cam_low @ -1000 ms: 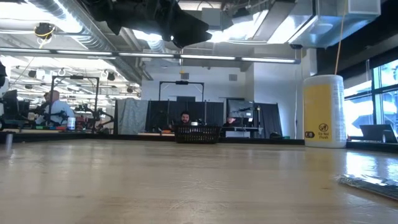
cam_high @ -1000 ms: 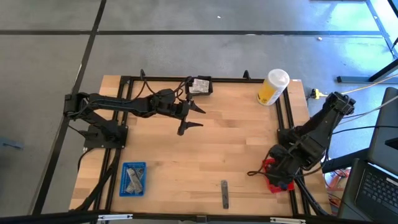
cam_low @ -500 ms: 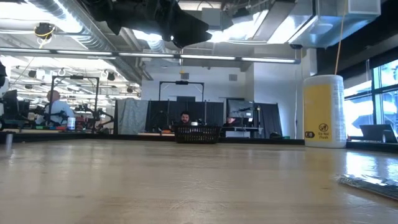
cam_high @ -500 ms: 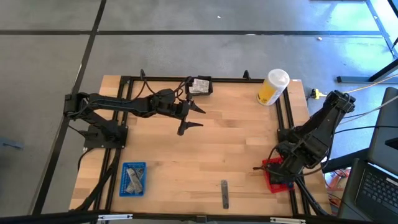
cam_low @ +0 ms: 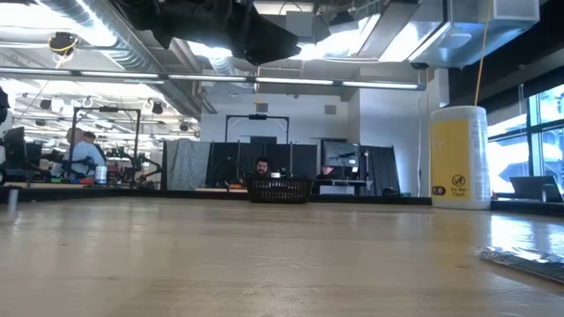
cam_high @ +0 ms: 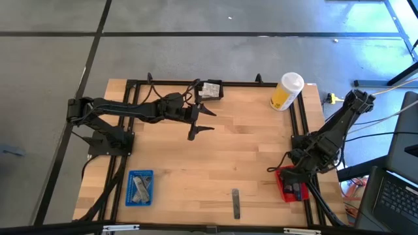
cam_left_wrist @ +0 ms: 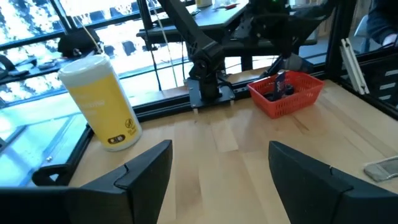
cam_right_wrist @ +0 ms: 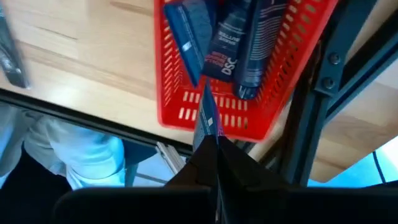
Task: Pick & Place Travel size toiletries
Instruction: Put the blue shave butter into the red bin
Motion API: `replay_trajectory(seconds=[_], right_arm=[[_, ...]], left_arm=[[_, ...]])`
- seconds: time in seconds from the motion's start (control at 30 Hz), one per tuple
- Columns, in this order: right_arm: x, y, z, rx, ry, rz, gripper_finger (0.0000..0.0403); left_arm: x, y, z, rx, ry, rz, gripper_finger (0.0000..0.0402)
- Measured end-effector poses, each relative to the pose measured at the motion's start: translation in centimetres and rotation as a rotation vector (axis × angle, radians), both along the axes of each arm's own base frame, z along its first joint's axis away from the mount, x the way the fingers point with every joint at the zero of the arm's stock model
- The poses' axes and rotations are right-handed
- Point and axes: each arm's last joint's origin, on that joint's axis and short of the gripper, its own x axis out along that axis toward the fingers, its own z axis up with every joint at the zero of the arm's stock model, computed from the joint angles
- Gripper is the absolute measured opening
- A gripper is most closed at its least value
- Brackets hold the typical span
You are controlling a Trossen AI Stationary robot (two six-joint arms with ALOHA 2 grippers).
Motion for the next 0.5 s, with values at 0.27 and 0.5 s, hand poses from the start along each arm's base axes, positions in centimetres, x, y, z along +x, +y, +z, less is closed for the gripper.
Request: replay_trajectory(seconds=[0.27, 0.5], right_arm=[[-0.6, -0.7, -1.8, -0.025, 0.053, -0.014, 0.0], [-0.7, -0.7, -3.8, -0.014, 0.068, -0.013, 0.0]], left_arm=[[0.0, 0.0, 0.0, 0.01, 0.0, -0.003, 0.0258], [0.0, 0.0, 0.0, 0.01, 0.0, -0.004, 0.0258]])
